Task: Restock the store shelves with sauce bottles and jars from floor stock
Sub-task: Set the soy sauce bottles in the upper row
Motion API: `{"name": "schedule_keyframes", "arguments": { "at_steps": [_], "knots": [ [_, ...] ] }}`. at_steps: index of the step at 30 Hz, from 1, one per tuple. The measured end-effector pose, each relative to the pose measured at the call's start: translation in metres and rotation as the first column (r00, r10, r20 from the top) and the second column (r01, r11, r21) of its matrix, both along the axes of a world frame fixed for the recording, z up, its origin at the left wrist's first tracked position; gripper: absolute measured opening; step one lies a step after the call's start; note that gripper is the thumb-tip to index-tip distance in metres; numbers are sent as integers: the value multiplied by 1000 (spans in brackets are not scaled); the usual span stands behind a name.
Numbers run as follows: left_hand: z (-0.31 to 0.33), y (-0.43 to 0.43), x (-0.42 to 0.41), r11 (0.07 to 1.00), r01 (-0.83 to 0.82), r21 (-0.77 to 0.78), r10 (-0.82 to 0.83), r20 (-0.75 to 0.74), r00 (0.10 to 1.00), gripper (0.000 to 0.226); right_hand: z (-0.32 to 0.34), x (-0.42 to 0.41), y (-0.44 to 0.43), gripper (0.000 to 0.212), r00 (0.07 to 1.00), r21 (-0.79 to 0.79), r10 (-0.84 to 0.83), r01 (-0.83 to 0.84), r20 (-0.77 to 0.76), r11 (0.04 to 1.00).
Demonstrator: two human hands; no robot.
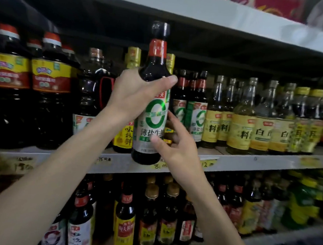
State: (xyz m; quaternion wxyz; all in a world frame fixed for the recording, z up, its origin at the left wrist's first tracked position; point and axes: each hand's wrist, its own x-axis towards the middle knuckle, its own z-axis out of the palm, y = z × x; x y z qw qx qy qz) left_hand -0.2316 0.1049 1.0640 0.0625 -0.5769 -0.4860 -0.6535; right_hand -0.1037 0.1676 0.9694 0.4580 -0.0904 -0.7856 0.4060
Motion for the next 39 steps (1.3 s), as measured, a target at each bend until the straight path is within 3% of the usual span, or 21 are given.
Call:
{"name": "schedule_keyframes", "arguments": {
  "at_steps": [2, 6, 9, 11, 14, 17, 20, 22, 23, 27, 29, 31, 34, 39],
  "knots": [
    [0, 20, 23, 1000, -17, -26, 15, -45, 999, 38, -1, 20, 19, 82, 1000, 1, -30, 30, -3, 1000],
    [-1, 59, 59, 997, -12, -80, 9, -44, 999, 31, -3, 51, 59, 67, 996, 27, -86, 86, -2, 996],
    [7, 83, 77, 994, -18, -107, 14, -42, 999, 27, 6, 66, 93, 72, 993, 34, -113, 114, -15, 993],
    [15, 99, 84, 992, -8, -126, 9, 8, 1000, 36, 14, 72, 116, 73, 990, 68, -139, 141, -33, 988],
    [26, 117, 88, 969, -66, -239, 76, 33, 997, 54, 21, 68, 140, 72, 984, 85, -173, 175, -27, 981],
    [34, 123, 88, 918, -241, -314, 226, -86, 970, 46, 20, 54, 145, 70, 980, 74, -200, 199, 6, 977],
    [33, 122, 83, 813, -550, -193, 466, -350, 813, 35, 16, 38, 148, 74, 978, 82, -203, 200, 42, 976],
    [29, 120, 80, 739, -660, -134, 561, -420, 713, 34, 14, 30, 149, 75, 977, 106, -206, 200, 53, 974],
    [26, 120, 77, 701, -705, -102, 602, -444, 663, 41, 12, 27, 150, 75, 977, 122, -207, 199, 57, 972],
    [18, 124, 73, 561, -828, 28, 725, -499, 474, 102, 8, 17, 149, 72, 971, 143, -223, 210, 82, 967],
    [15, 125, 73, 529, -843, 95, 707, -599, 376, 109, 6, 13, 147, 69, 967, 137, -236, 222, 96, 965],
    [14, 124, 68, 525, -846, 88, 643, -693, 327, 94, 3, 9, 145, 68, 958, 149, -261, 243, 117, 959],
    [12, 121, 60, 514, -858, -6, 553, -762, 336, 60, -1, 6, 143, 66, 938, 192, -313, 283, 148, 940],
    [15, 123, 53, 517, -856, 26, 519, -805, 289, 53, 2, 9, 141, 54, 888, 315, -424, 356, 180, 880]
  ]
}}
